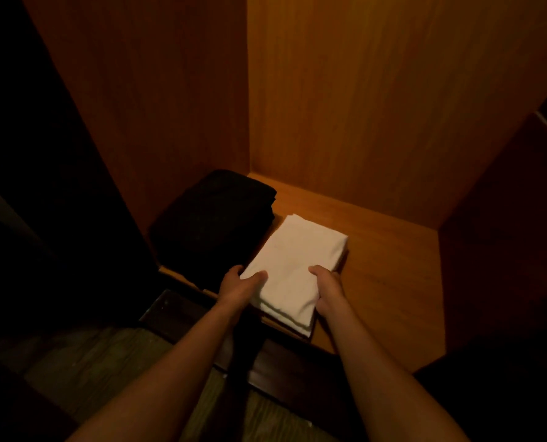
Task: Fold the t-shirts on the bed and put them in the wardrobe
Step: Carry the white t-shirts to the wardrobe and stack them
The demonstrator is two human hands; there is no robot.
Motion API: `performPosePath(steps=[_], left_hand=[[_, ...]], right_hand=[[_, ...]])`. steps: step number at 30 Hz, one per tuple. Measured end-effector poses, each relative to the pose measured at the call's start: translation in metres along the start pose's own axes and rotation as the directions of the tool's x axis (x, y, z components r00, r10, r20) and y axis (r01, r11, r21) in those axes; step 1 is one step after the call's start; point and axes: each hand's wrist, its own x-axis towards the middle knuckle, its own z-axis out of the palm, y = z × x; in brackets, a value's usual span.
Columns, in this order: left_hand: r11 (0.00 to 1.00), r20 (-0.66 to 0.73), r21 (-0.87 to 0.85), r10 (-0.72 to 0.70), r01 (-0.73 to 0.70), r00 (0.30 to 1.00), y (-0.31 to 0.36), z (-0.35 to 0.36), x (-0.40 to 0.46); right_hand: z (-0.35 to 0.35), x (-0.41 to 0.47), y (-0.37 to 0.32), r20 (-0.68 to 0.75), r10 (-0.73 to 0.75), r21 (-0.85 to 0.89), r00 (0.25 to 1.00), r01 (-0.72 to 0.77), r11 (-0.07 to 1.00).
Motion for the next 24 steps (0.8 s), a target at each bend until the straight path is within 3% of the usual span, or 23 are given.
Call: performPosePath(steps=[4, 7, 9, 11, 13, 17, 24], left_hand=[[0.937, -0.037, 0.274, 0.235, -0.216, 0.971, 0.014, 0.007, -0.019], [0.753, 0.000, 0.548, 0.434, -0.363, 0.901, 0.022, 0.008, -0.037], [0.615, 0.016, 0.664, 0.557, -0.425, 0.830, 0.027, 0.008, -0.045], [0.471, 0.114, 0.737, 0.620, -0.485, 0.776, 0.025, 0.010, -0.045], [0.395, 0.230, 0.778, 0.544, -0.489, 0.807, 0.019, 0.013, -0.038], [0.351, 0.312, 0.834, 0.337, -0.426, 0.889, 0.002, 0.016, -0.025], [0.392, 0.322, 0.801, 0.353, -0.452, 0.878, -0.012, 0.007, -0.014]], right_hand=[[0.013, 0.008, -0.007, 0.055, -0.068, -0.048, 0.996, 0.071, 0.996], [0.024, 0.013, -0.011, 0.099, -0.110, -0.095, 0.989, 0.120, 0.988], [0.026, 0.013, -0.012, 0.056, -0.160, -0.283, 0.985, 0.170, 0.944], [0.019, 0.011, -0.012, -0.063, -0.295, -0.551, 0.953, 0.213, 0.807], [0.010, 0.005, -0.008, -0.110, -0.393, -0.620, 0.913, 0.245, 0.745], [0.010, 0.003, 0.001, 0.025, -0.386, -0.596, 0.922, 0.324, 0.735], [0.010, 0.007, 0.003, 0.133, -0.342, -0.547, 0.930, 0.356, 0.758]])
